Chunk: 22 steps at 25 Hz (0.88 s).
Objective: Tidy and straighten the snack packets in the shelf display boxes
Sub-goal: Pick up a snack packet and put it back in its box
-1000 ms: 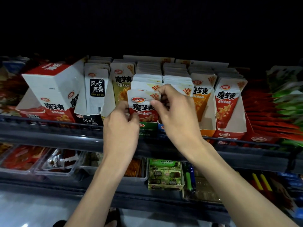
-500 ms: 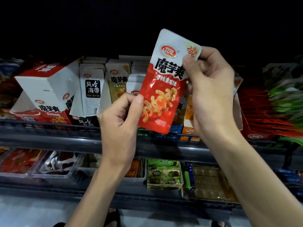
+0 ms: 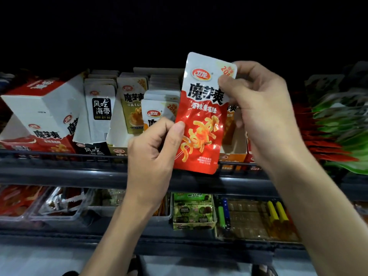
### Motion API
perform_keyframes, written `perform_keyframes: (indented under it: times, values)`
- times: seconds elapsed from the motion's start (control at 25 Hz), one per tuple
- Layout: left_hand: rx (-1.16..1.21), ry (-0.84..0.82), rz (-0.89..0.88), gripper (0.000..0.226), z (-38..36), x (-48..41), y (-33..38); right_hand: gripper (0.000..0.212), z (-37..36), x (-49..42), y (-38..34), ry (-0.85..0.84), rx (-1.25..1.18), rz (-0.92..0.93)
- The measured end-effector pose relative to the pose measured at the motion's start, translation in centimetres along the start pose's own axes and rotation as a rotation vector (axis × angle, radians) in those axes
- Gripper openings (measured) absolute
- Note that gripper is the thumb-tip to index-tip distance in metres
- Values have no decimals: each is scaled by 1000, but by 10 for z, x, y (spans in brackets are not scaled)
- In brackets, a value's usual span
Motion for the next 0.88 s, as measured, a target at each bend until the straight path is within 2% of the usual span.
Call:
perform_keyframes:
  times: [0.08, 0.16, 0.36, 0.52, 0.68, 0.76, 0.88]
  values:
    - [-162, 12, -94, 30, -2, 0, 1, 32, 12, -5, -5, -39, 71, -15]
    - [-281, -2, -170, 30, -8, 0, 3, 38, 21, -8, -6, -73, 127, -14]
    - [-336, -72, -168, 29, -29, 0, 0, 18, 37, -10, -1, -87, 155, 10]
    - [-360, -118, -124, 13, -55, -1, -4, 23, 69, -16, -10, 104, 172, 143]
    - [-545, -167, -251, 7, -79, 2, -5, 19, 111, -23, -15, 368, 197, 303]
    - [-648, -230, -295, 11, -91, 5, -9, 21, 119, -26, -8, 410, 315, 345]
    - [-725, -325, -250, 26, -104, 5, -19, 17, 119, -28, 3, 389, 466, 350]
Point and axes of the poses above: each hand's wrist, its own x-axis away from the middle knuckle, its own z-axis out of the back of the hand, y = z × x, the point moved 3 cm from there along -x, towards the middle knuckle
